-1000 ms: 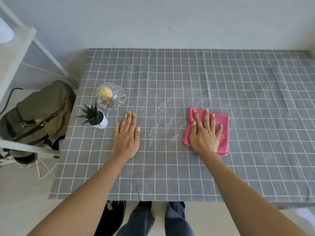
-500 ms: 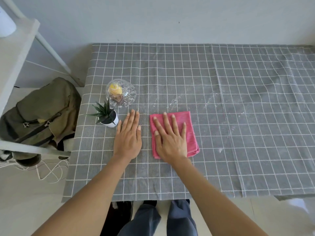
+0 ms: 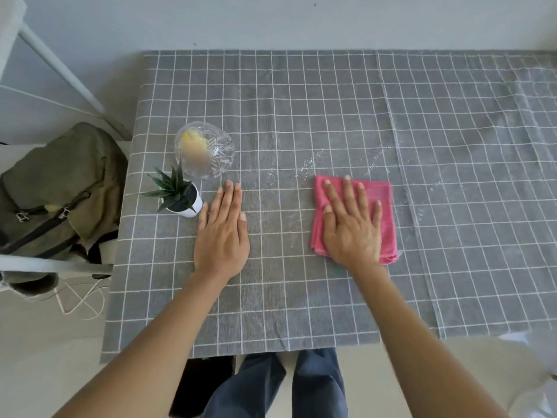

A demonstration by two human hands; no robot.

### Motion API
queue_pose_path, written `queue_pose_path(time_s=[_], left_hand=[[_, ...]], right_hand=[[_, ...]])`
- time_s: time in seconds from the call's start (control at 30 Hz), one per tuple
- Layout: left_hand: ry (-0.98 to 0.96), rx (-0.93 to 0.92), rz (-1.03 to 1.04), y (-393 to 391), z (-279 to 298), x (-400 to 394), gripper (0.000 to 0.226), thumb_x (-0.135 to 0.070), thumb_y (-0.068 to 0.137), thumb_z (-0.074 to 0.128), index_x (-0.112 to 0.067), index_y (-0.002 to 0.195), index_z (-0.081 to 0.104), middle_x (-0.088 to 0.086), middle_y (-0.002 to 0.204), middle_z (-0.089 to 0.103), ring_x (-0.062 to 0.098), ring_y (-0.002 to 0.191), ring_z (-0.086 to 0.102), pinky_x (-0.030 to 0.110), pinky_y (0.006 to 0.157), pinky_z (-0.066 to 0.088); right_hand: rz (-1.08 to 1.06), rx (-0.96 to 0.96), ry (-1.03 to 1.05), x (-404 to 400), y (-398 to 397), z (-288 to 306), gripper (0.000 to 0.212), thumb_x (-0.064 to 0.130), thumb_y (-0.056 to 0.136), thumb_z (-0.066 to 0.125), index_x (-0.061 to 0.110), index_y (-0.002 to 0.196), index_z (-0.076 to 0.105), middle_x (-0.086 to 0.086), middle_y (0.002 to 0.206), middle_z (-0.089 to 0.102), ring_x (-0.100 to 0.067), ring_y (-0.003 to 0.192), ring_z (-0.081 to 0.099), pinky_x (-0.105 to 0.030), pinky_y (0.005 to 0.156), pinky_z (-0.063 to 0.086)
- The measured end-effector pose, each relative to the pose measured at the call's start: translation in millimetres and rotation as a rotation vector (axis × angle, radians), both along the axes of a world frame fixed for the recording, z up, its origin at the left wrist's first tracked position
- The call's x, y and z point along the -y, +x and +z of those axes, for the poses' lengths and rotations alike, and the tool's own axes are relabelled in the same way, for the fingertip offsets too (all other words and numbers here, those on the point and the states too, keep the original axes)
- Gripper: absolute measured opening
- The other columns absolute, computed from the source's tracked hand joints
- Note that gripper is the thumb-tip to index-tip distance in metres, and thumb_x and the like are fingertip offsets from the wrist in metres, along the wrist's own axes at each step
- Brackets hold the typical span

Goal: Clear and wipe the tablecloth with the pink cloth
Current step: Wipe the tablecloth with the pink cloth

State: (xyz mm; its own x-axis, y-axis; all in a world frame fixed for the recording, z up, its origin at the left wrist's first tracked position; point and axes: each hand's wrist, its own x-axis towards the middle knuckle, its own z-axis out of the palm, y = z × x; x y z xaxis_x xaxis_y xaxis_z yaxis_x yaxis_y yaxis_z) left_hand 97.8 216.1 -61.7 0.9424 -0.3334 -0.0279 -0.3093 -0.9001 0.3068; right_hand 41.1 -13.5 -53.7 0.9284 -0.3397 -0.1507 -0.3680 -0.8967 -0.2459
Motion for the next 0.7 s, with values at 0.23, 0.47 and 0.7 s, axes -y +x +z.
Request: queue_pose_path(time_s=[0.23, 0.47, 0.7], left_hand=[[0.02, 0.017, 0.02, 0.8, -4.7, 0.7, 0.054, -0.029, 0.101, 0.01, -0.02, 0.153, -0.001, -0.005, 0.161, -0.004, 0.009, 0.147, -0.005, 0.035, 0.12, -0.004], [0.012, 0.022, 0.024, 0.3, -2.9, 0.9, 0.055, -0.031, 0.1, 0.009, -0.019, 0.153, 0.002, -0.005, 0.161, -0.002, 0.008, 0.147, -0.004, 0.034, 0.12, -0.005], [0.002, 0.005, 0.024, -0.2, -0.4, 0.2, 0.053, -0.027, 0.103, 0.016, -0.018, 0.153, 0.002, -0.004, 0.161, -0.003, 0.009, 0.147, -0.005, 0.036, 0.121, -0.002]], right_hand=[[-0.123, -0.039, 0.036, -14.0, 7.0, -1.2, 0.052, 0.045, 0.1, 0.008, 0.046, 0.148, -0.01, 0.007, 0.161, -0.014, -0.02, 0.147, -0.017, -0.054, 0.115, -0.015], [0.186, 0.01, 0.036, -85.7, 3.6, -0.1, 0.051, 0.046, 0.1, 0.007, 0.046, 0.15, -0.007, 0.009, 0.16, -0.013, -0.02, 0.147, -0.017, -0.052, 0.115, -0.016], [0.129, 0.0, 0.03, -59.3, 2.0, 0.3, 0.051, 0.048, 0.1, 0.005, 0.047, 0.149, -0.006, 0.01, 0.16, -0.011, -0.018, 0.147, -0.016, -0.049, 0.115, -0.017]])
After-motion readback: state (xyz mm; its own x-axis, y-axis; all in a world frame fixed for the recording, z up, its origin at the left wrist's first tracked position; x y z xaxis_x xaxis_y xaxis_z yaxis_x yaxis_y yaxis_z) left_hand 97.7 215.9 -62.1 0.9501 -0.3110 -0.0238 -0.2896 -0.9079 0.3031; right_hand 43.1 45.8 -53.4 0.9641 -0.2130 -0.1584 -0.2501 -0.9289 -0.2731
